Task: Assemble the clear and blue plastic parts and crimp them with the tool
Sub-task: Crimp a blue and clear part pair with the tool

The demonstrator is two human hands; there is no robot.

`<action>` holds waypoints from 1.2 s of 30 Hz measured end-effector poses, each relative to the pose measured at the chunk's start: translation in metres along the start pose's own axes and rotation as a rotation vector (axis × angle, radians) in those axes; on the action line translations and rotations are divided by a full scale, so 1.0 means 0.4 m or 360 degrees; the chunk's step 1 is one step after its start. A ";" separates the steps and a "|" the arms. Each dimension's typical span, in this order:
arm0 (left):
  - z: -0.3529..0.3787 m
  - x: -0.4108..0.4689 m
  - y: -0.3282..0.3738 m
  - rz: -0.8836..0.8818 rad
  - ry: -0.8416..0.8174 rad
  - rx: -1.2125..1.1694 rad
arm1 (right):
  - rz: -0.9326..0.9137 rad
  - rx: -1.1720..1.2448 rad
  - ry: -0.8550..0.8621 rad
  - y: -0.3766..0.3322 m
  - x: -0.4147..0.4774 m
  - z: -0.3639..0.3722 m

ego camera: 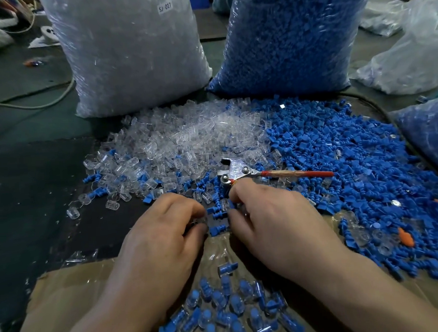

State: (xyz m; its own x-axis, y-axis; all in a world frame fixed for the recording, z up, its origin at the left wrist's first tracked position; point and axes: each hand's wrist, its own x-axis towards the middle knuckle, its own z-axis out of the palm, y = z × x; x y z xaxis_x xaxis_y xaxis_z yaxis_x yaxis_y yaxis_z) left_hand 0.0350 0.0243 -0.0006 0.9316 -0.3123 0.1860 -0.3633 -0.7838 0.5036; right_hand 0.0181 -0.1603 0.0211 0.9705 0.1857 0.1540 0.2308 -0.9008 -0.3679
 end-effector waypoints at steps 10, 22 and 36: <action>-0.003 -0.019 0.029 0.0096 0.0338 -0.0440 | 0.0342 0.1591 -0.0217 0.021 -0.006 -0.007; 0.007 -0.027 0.041 -0.0051 0.0328 -0.0680 | 0.0233 0.1716 -0.0309 -0.011 -0.018 -0.013; -0.002 -0.025 0.046 -0.0215 0.0130 -0.1430 | 0.0168 0.1683 -0.0088 -0.006 -0.021 -0.026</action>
State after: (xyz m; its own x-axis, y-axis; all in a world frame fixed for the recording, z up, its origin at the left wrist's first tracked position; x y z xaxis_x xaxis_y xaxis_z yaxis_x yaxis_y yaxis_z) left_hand 0.0188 0.0133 0.0075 0.9759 -0.1823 0.1196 -0.1373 -0.0873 0.9867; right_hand 0.0087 -0.1638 0.0302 0.9849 0.1679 0.0427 0.0633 -0.1191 -0.9909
